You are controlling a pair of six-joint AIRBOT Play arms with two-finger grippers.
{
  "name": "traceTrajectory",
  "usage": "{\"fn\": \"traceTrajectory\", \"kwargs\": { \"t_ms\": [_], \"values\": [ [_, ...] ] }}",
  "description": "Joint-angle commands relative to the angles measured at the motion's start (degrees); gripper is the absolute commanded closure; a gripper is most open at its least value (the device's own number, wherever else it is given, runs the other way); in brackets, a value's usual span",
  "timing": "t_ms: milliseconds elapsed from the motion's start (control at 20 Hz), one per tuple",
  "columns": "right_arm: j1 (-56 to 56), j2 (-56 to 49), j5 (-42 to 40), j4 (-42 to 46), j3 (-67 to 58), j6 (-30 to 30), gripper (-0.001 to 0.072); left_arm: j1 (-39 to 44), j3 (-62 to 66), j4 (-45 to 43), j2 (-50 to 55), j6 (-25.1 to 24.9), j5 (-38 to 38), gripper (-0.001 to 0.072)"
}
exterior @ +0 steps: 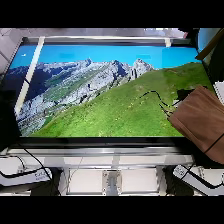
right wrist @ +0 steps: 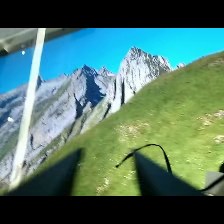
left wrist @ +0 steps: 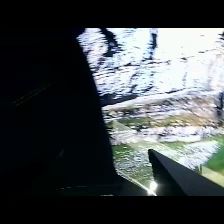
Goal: Fold the clothes and pants, and hang the long-sleeved shirts on hangers.
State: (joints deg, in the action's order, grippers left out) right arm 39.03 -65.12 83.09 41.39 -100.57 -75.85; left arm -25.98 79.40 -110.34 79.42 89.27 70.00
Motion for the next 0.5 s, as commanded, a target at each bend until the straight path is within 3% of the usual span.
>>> {"fn": "traceTrajectory", "kwargs": {
  "t_ms": [0, 250, 450],
  "values": [
    [-2.14, 0.0, -5.64, -4.02, -0.04, -4.33, 0.0099, -12.48, 0.0, -0.09, 3.02, 3.76, -5.84, 0.0],
    [-13.86, -0.02, -22.6, -9.01, -0.04, -4.52, 0.01, -22.32, 0.15, 7.23, 11.45, 3.76, -11.67, 0.0001],
    [-24.35, -0.68, -22.51, -5.27, -0.04, -4.7, 0.0101, -27.02, 6.69, 17.86, 17.99, 3.72, -17.0, 0.0001]
  ]
}}
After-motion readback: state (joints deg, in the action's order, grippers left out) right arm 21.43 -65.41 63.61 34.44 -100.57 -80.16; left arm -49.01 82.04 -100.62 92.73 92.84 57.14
